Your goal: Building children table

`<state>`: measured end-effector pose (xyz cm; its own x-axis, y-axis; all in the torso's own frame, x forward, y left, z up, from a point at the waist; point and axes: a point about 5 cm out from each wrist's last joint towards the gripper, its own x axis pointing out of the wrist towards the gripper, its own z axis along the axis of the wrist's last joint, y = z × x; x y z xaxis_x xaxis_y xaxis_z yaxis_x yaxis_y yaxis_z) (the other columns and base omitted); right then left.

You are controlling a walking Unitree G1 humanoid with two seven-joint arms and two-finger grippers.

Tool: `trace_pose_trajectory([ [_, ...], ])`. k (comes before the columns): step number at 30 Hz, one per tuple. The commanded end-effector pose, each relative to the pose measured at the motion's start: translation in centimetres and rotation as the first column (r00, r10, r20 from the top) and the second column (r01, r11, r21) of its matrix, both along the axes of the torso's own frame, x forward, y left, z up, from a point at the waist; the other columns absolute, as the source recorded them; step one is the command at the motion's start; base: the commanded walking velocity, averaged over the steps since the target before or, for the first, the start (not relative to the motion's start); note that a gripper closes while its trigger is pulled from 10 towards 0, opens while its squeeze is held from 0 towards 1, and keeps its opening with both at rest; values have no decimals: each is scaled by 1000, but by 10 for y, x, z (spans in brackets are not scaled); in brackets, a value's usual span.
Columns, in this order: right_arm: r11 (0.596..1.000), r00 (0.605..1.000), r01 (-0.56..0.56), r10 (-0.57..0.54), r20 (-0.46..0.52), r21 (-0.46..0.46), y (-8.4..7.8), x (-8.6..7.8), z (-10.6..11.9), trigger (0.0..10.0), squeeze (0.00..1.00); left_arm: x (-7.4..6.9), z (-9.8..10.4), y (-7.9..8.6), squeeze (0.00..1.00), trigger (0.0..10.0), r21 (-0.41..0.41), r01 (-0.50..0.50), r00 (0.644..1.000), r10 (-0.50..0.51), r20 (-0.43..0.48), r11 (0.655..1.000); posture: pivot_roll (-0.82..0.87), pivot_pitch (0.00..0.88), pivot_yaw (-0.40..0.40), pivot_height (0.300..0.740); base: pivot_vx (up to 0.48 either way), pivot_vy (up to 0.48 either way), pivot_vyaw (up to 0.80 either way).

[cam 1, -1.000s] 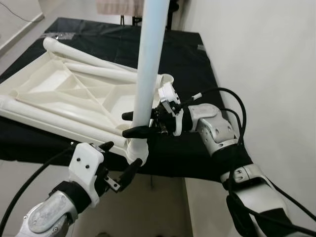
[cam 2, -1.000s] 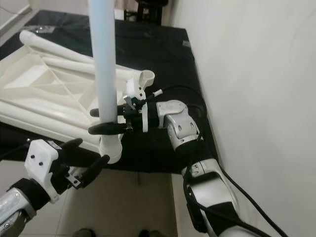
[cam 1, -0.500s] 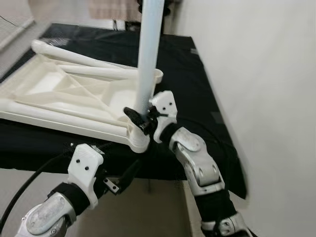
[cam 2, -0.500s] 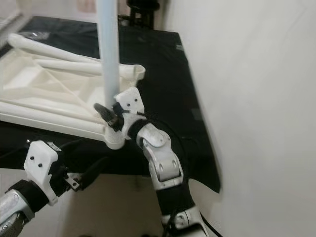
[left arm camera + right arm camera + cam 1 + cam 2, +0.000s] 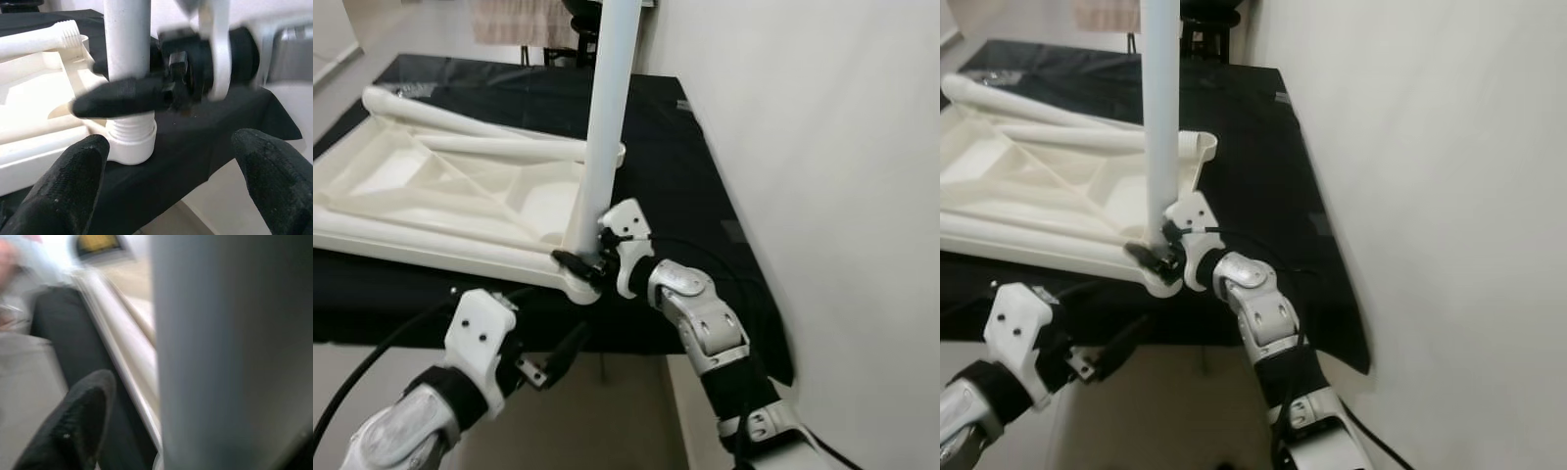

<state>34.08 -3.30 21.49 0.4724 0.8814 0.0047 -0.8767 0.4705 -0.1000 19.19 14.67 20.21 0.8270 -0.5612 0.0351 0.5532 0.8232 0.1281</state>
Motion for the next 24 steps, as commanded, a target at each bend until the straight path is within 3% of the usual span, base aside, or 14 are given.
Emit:
trace_pose_trajectory([
  [1,995,994,-98,97,45,32,3,-3,12,10000,788,0,-2,-1,0,10000,-4,8,1000,-8,-12,1000,158,198,-148,740,0,0,0],
  [2,995,994,-98,97,45,32,3,-3,12,10000,788,0,-2,-1,0,10000,-4,8,1000,-8,-12,1000,158,198,-148,740,0,0,0],
  [3,983,982,-181,179,65,22,4,-5,16,10000,0,0,-3,-1,0,10000,-5,8,1000,-8,-12,1000,165,197,-149,740,0,0,0],
  [4,954,950,-298,299,87,-23,4,-7,19,10000,0,-1,-2,-1,0,10000,-5,7,1000,-7,-11,1000,173,198,-149,740,0,0,0],
  [5,954,950,-298,299,87,-23,4,-7,19,10000,0,-1,-2,-1,0,10000,-5,7,1000,-7,-11,1000,173,198,-149,740,0,0,0],
  [6,918,912,-391,397,103,-72,4,-9,21,10000,0,-1,-1,-1,0,10000,-5,5,1000,-6,-9,1000,180,199,-148,740,0,0,0],
  [8,874,871,-469,481,98,-129,1,-6,24,10000,0,-1,-1,-1,0,10000,-5,3,1000,-3,-8,1000,189,200,-147,740,0,0,0],
  [13,869,869,-475,488,80,-139,-3,6,31,10000,0,-3,0,0,0,10000,-1,0,1000,0,-8,1000,199,204,-151,740,0,0,0],
  [14,864,865,-485,496,70,-133,-4,7,33,0,0,-4,0,0,0,10000,0,-4,1000,4,-7,1000,199,207,-151,740,0,0,0],
  [24,837,846,-520,532,29,-171,-14,12,29,0,0,-5,-1,0,0,10000,-4,-5,1000,4,-11,1000,190,213,-150,740,0,0,0],
])
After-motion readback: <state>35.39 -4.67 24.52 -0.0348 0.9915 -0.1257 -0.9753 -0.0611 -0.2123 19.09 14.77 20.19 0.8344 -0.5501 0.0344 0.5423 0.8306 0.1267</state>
